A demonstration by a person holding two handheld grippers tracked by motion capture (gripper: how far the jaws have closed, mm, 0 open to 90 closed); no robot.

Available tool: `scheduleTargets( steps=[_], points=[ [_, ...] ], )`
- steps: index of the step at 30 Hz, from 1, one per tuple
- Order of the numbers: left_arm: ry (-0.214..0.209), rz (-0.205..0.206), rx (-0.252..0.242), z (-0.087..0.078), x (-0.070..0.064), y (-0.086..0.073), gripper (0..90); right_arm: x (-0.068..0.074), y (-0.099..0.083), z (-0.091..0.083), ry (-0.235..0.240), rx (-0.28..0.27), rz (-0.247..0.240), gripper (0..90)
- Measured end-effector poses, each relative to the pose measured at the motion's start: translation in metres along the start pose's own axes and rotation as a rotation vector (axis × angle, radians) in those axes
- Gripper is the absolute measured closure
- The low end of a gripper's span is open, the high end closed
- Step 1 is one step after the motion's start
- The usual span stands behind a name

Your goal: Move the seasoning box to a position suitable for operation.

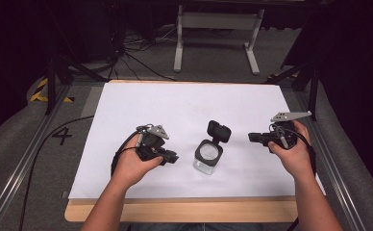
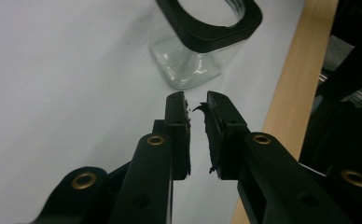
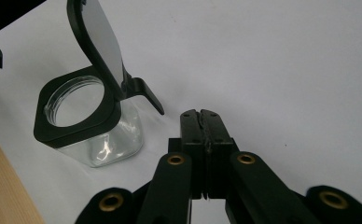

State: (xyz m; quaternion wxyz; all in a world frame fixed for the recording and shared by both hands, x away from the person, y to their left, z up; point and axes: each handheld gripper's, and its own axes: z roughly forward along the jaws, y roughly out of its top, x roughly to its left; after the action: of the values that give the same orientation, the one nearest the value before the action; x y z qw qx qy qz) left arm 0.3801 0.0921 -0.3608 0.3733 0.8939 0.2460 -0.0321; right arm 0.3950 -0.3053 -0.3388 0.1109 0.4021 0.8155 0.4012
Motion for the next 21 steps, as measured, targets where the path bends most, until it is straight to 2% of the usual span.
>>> scheduleTargets(
  steps=[2,9,17,21],
  points=[
    [0.004,0.019,0.016,0.004,-0.003,0.002,80.8,0.001,0.000,0.000,0.002,-0.006,-0.004,89.7],
    [-0.022,0.054,0.038,0.019,-0.013,0.008,83.1,0.004,0.001,0.001,0.019,-0.022,-0.009,89.6],
    [-0.038,0.069,0.052,0.035,-0.019,0.011,84.4,0.008,0.003,0.002,0.039,-0.050,-0.008,89.6],
    [-0.044,0.073,0.073,0.046,-0.020,0.011,84.6,0.013,0.004,0.006,0.061,-0.036,-0.013,89.7]
  ],
)
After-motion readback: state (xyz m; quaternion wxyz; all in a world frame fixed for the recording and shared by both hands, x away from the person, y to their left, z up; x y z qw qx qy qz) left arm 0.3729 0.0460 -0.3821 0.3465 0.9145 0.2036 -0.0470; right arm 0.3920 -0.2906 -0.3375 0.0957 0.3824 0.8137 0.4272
